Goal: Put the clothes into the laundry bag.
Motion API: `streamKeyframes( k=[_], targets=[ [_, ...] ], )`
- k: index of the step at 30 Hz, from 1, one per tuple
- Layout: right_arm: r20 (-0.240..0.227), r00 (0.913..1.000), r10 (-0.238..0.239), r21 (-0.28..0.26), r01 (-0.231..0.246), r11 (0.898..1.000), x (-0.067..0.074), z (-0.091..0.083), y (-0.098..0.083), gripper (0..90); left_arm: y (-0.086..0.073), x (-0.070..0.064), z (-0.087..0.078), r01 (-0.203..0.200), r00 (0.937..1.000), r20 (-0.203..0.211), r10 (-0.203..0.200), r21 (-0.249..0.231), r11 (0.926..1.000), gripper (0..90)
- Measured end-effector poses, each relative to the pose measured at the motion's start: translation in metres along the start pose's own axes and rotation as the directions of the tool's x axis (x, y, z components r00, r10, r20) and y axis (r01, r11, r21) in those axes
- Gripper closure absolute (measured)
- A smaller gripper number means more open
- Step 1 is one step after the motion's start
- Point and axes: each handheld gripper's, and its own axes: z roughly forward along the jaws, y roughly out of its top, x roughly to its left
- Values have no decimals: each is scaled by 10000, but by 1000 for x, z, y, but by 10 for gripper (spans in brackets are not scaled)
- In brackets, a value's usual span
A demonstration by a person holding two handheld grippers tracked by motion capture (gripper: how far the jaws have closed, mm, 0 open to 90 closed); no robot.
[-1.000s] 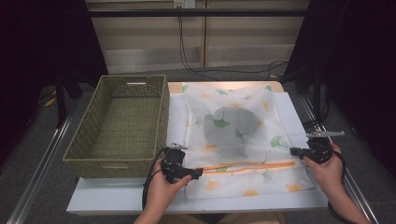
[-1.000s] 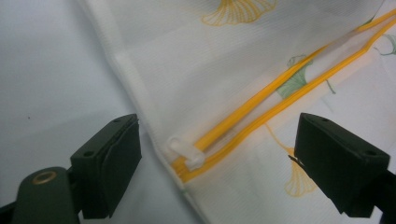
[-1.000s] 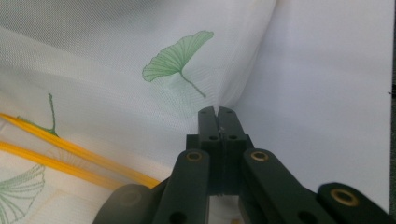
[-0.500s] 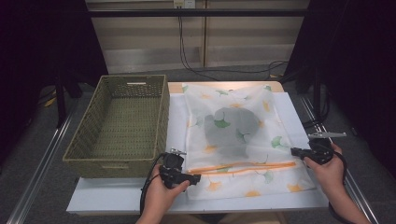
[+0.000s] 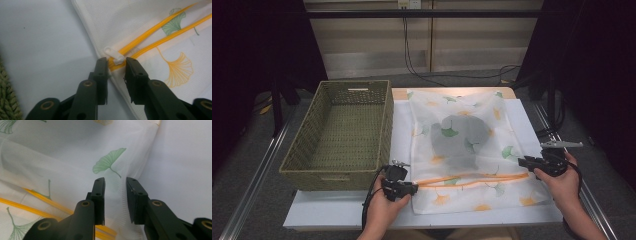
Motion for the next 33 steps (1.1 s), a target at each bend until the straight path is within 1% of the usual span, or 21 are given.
streamKeyframes(
  k=[1, 3, 4, 8, 10, 11, 12, 14, 15, 16, 20, 21, 22, 24, 25, 26, 27, 28, 31, 32, 33],
  targets=[
    [12, 10000, -47, -33, 47, 10000, 3, 0, 1, 695, 0, 1, 0, -53, 10000, 50, 53, 55, 10000, 749],
    [-105, 9998, -145, -76, 144, 9999, 6, -1, 3, 676, 0, 0, 0, -34, 9999, 103, 32, 152, 9999, 792],
    [-129, 9999, -100, -98, 99, 9999, 8, -1, 3, 665, 0, 0, 0, 1, 9999, 109, -3, 147, 9999, 815],
    [-274, 9994, -206, -258, 199, 9995, 14, -3, 5, 646, 1, 3, -1, 186, 9993, 322, -193, 198, 9996, 846],
    [-406, 9989, -247, -314, 235, 9992, 16, -4, 7, 626, 2, 2, -1, 110, 9995, 289, -116, 194, 9998, 856],
    [-418, 9987, -280, -377, 265, 9989, 17, -5, 7, 618, 3, 1, -2, 66, 9992, 385, -72, 165, 9998, 866],
    [-560, 9981, -249, -364, 229, 9991, 18, -5, 8, 603, 3, 1, -2, 20, 9991, 433, -27, 174, 9998, 870],
    [-688, 9974, -220, -427, 191, 9989, 21, -6, 9, 582, 5, -1, -3, -101, 9988, 484, 95, 132, 9999, 873],
    [-762, 9965, -335, -468, 300, 9985, 23, -7, 9, 576, 5, -1, -3, -122, 9986, 517, 115, 127, 9998, 874],
    [-782, 9965, -310, -449, 276, 9986, 25, -7, 10, 568, 6, -2, -4, -182, 9984, 534, 176, 108, 9998, 875],
    [-939, 9941, -541, -503, 495, 9975, 35, -8, 14, 513, 9, -1, -6, -116, 9972, 739, 111, 71, 9999, 878],
    [-991, 9934, -571, -465, 527, 9975, 38, -7, 14, 510, 9, -1, -7, -129, 9973, 722, 124, 69, 9999, 878],
    [-1125, 9917, -626, -472, 576, 9972, 40, -6, 15, 506, 10, -1, -8, -109, 9966, 820, 105, 44, 9999, 878],
    [-1204, 9902, -703, -430, 656, 9969, 46, -4, 16, 497, 11, -3, -9, -169, 9970, 755, 170, -15, 9999, 880],
    [-1315, 9887, -714, -394, 668, 9970, 49, -2, 17, 492, 11, -3, -10, -237, 9966, 793, 237, -4, 9997, 880],
    [-1394, 9875, -734, -425, 680, 9968, 51, -1, 17, 478, 12, -4, -11, -285, 9964, 791, 293, -101, 9995, 880],
    [-1545, 9852, -747, -420, 690, 9967, 55, 1, 18, 469, 13, -5, -12, -265, 9958, 875, 273, -108, 9996, 880],
    [-1635, 9833, -800, -401, 744, 9964, 60, 2, 19, 469, 14, -6, -13, -332, 9953, 902, 342, -131, 9994, 881],
    [-1968, 9754, -994, -356, 942, 9949, 73, 6, 22, 457, 14, -7, -14, -520, 9941, 943, 529, -123, 9986, 882],
    [-2154, 9705, -1082, -291, 1043, 9941, 79, 9, 23, 445, 15, -8, -14, -537, 9940, 950, 545, -113, 9985, 882],
    [-2267, 9680, -1080, -226, 1056, 9942, 84, 11, 24, 435, 15, -8, -15, -525, 9934, 1017, 538, -153, 9985, 882]
  ],
)
